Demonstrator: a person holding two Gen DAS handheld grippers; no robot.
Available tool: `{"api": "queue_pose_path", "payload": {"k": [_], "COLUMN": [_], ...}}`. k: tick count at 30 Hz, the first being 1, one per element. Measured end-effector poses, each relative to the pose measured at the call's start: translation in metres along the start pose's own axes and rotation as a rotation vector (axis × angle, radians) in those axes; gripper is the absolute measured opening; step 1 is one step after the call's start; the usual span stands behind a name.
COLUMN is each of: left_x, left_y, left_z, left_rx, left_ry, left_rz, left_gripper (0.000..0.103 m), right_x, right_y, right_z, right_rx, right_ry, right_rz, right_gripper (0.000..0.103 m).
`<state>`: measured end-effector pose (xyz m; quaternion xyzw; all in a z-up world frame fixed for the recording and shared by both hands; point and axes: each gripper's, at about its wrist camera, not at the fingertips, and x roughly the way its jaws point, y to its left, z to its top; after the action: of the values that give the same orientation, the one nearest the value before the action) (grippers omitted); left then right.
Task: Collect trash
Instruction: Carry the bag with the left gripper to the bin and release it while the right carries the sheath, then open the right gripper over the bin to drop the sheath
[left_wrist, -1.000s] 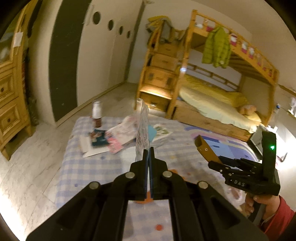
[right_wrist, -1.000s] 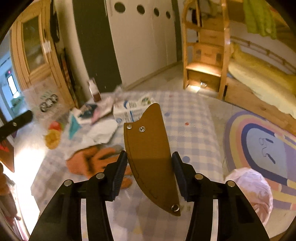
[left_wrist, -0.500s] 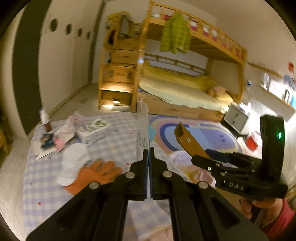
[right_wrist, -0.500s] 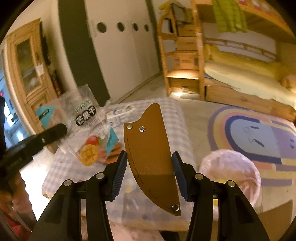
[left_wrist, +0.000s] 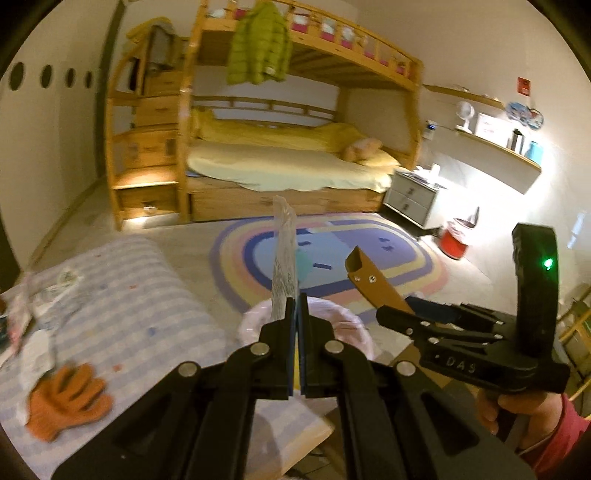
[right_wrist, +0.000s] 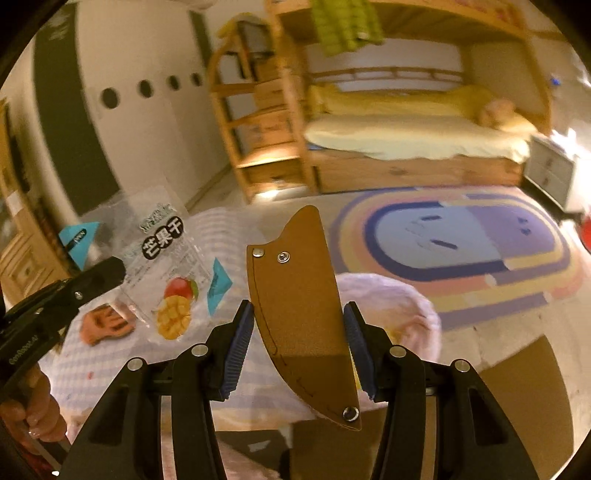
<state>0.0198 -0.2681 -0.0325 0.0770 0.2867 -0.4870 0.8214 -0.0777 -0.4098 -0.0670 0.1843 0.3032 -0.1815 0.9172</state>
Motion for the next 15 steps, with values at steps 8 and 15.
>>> {"api": "queue_pose_path", "payload": {"k": [8,15], "left_x": [0.059,0.064], "left_y": [-0.012,-0.001], "left_z": [0.017,0.028], "left_rx": [-0.01,-0.054], "left_ry": [0.049,0.017], "left_rz": [-0.067,-0.027], "left_gripper": [0.001,0.06], "right_x": [0.025,0.053], "right_y": [-0.045,-0.059], "right_z": [0.002,0.009], "right_rx": [0.074,0.091], "right_ry": [0.032,0.04], "right_rz": [-0.054,-0.07], "right_gripper": [0.051,0.054]}}
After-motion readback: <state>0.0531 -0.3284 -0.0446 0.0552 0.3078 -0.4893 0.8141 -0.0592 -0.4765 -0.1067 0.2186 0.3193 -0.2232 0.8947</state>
